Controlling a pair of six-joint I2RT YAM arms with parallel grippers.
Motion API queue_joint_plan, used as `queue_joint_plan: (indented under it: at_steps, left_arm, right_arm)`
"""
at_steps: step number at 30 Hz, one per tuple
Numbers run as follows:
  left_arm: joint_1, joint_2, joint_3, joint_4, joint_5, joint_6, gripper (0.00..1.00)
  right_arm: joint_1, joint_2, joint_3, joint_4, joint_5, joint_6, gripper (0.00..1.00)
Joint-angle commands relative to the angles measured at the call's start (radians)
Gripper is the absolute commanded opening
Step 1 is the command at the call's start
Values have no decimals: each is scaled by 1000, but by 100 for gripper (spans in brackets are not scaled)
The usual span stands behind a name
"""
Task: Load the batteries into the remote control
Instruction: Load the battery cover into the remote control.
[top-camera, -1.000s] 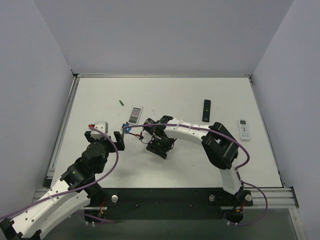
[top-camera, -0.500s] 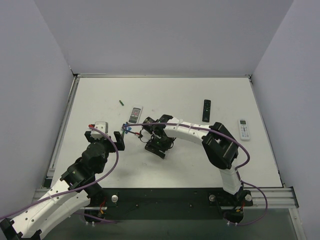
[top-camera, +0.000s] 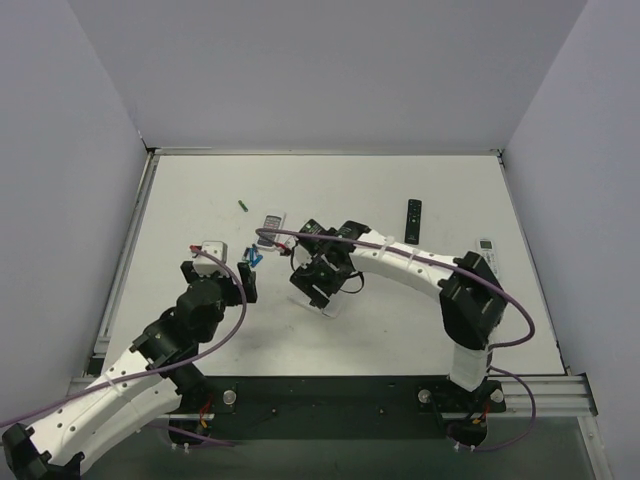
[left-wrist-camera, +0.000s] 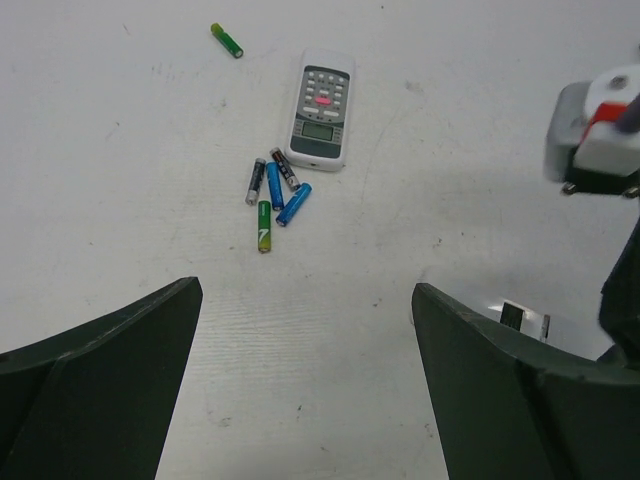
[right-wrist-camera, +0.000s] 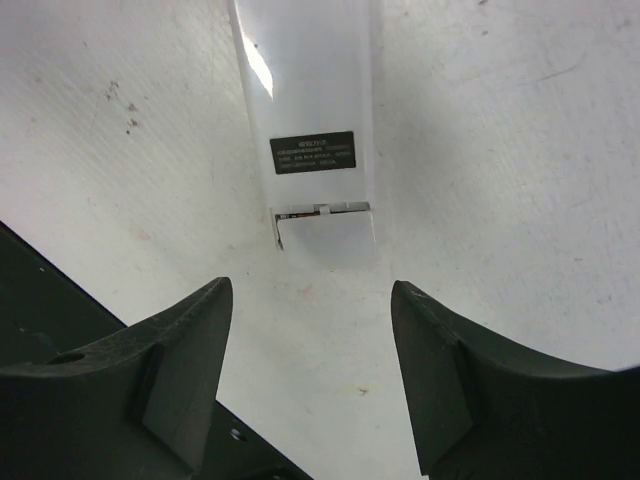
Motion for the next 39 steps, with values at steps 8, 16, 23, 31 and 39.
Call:
queue_joint_plan:
  at_steps: [8, 16, 23, 31, 39]
  left_arm:
    - [3, 299, 88, 18, 226, -169, 97]
    - [23, 634, 209, 34, 390, -129, 97]
    - [66, 811, 327, 42, 547, -68, 97]
    - [96, 854, 344, 27, 628, -31, 97]
    - [113, 888, 332, 40, 679, -17, 97]
  right_arm:
    - [-191, -336, -420, 299, -93, 293, 45]
    - [-208, -444, -604, 481, -77, 477, 44]
    - [-210, -478, -701, 629, -52, 762, 45]
    - [-202, -395, -716, 716, -52, 962, 45]
    - [-162, -354, -715, 683, 34, 1055, 45]
